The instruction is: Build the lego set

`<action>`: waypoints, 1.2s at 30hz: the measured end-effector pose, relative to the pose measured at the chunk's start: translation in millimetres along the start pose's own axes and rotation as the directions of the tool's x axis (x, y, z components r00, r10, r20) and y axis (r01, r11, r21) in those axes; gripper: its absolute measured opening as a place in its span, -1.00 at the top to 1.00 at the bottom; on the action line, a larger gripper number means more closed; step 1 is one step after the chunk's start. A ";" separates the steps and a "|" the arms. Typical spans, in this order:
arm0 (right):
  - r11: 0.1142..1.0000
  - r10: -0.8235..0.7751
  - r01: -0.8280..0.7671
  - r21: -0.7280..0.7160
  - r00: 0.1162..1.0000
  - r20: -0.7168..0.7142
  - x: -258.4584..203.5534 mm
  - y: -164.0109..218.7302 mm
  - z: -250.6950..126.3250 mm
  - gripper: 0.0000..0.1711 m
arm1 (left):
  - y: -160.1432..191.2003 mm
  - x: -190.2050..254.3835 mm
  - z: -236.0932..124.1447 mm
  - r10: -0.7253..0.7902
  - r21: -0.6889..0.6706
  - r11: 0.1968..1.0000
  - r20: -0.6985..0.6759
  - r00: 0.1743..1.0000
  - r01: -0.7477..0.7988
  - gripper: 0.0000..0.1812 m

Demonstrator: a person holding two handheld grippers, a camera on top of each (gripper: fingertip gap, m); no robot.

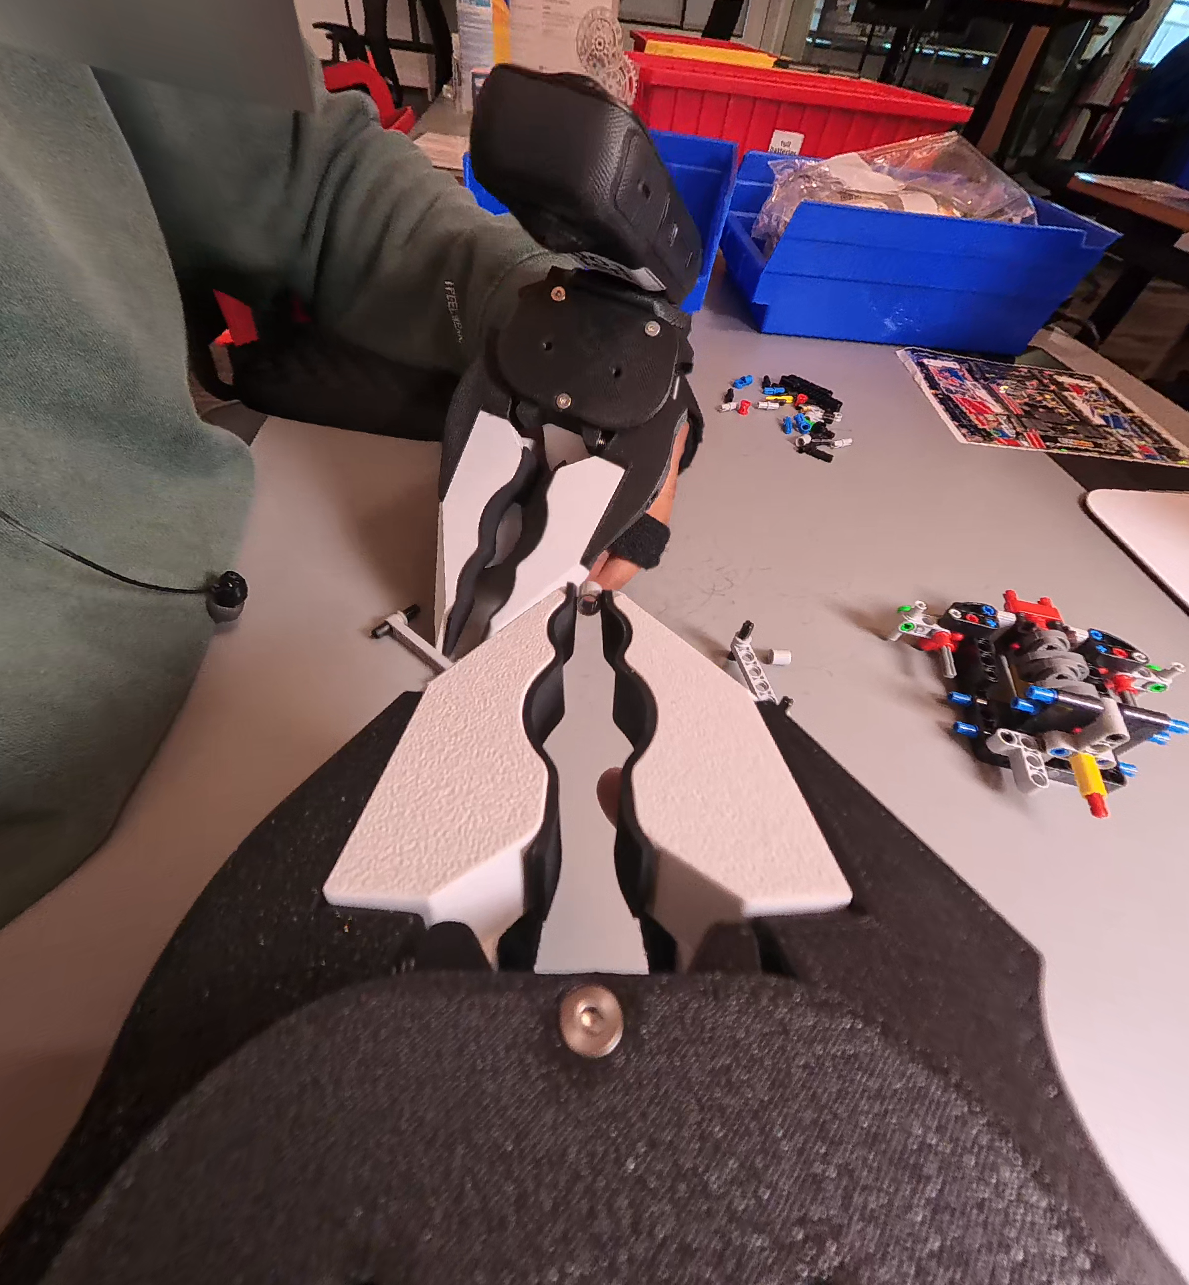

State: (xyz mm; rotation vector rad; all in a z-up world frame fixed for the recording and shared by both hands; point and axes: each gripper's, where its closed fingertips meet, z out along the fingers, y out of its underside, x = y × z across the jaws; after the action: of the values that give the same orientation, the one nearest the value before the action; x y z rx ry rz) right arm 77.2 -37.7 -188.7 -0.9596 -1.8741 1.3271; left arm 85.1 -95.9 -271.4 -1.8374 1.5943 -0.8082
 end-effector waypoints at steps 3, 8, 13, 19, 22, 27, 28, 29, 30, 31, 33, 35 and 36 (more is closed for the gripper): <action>1.000 0.005 -0.005 0.001 1.000 0.006 -0.4 0.5 -0.5 0.95 | -3.4 4.2 5.2 0.024 0.011 1.000 -0.001 1.000 -0.024 0.96; 1.000 0.003 -0.003 -0.015 1.000 0.023 -3.5 4.0 1.5 0.95 | -5.3 -1.9 6.0 -0.016 0.018 1.000 0.088 0.996 0.014 0.97; 1.000 -0.005 0.004 0.029 1.000 0.029 -7.1 -3.7 0.2 0.95 | -30.1 -10.2 -26.4 -0.218 0.279 0.945 0.147 0.965 0.171 0.98; 0.992 0.016 -0.027 0.126 0.996 0.090 -20.8 -20.7 3.6 0.96 | -52.3 -12.7 -65.2 -0.414 0.514 0.806 0.134 0.900 0.294 0.98; 0.990 0.040 -0.055 0.130 0.992 0.117 -24.9 -19.6 9.3 0.96 | -49.8 -11.3 -64.3 -0.430 0.497 0.813 0.162 0.888 0.303 0.98; 0.993 0.061 -0.073 0.089 0.990 0.130 -27.3 -10.1 20.0 0.96 | -48.2 -8.4 -60.6 -0.438 0.480 0.816 0.151 0.886 0.321 0.98; 0.993 0.068 -0.080 0.089 0.989 0.134 -27.2 -9.5 20.7 0.96 | -46.7 -8.7 -60.0 -0.438 0.473 0.820 0.155 0.886 0.323 0.98; 0.992 0.077 -0.090 0.090 0.987 0.142 -27.8 -9.2 21.4 0.96 | -45.7 -8.5 -59.5 -0.438 0.469 0.822 0.154 0.886 0.325 0.98; 0.991 0.084 -0.098 0.088 0.985 0.148 -28.1 -8.5 22.0 0.96 | -45.0 -8.1 -59.2 -0.439 0.467 0.821 0.149 0.886 0.328 0.98; 0.991 0.088 -0.102 0.083 0.984 0.152 -28.3 -7.4 22.9 0.96 | -43.9 -7.9 -59.0 -0.440 0.465 0.821 0.146 0.886 0.331 0.98; 0.990 0.101 -0.117 0.083 0.980 0.171 -29.8 -7.0 23.8 0.96 | -41.9 -7.4 -57.9 -0.442 0.460 0.822 0.139 0.886 0.337 0.98; 0.989 0.110 -0.125 0.077 0.978 0.178 -30.0 -5.5 25.0 0.96 | -40.4 -7.2 -57.0 -0.442 0.456 0.822 0.135 0.887 0.341 0.98; 0.989 0.112 -0.127 0.074 0.977 0.180 -30.1 -4.6 25.4 0.96 | -39.6 -7.3 -56.8 -0.442 0.454 0.823 0.134 0.887 0.341 0.98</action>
State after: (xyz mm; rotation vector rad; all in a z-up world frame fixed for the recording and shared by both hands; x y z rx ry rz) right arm 71.1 -76.4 -194.3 -0.9507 -1.8961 1.5969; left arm 67.1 -85.4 -205.0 -1.8729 0.8125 -0.9806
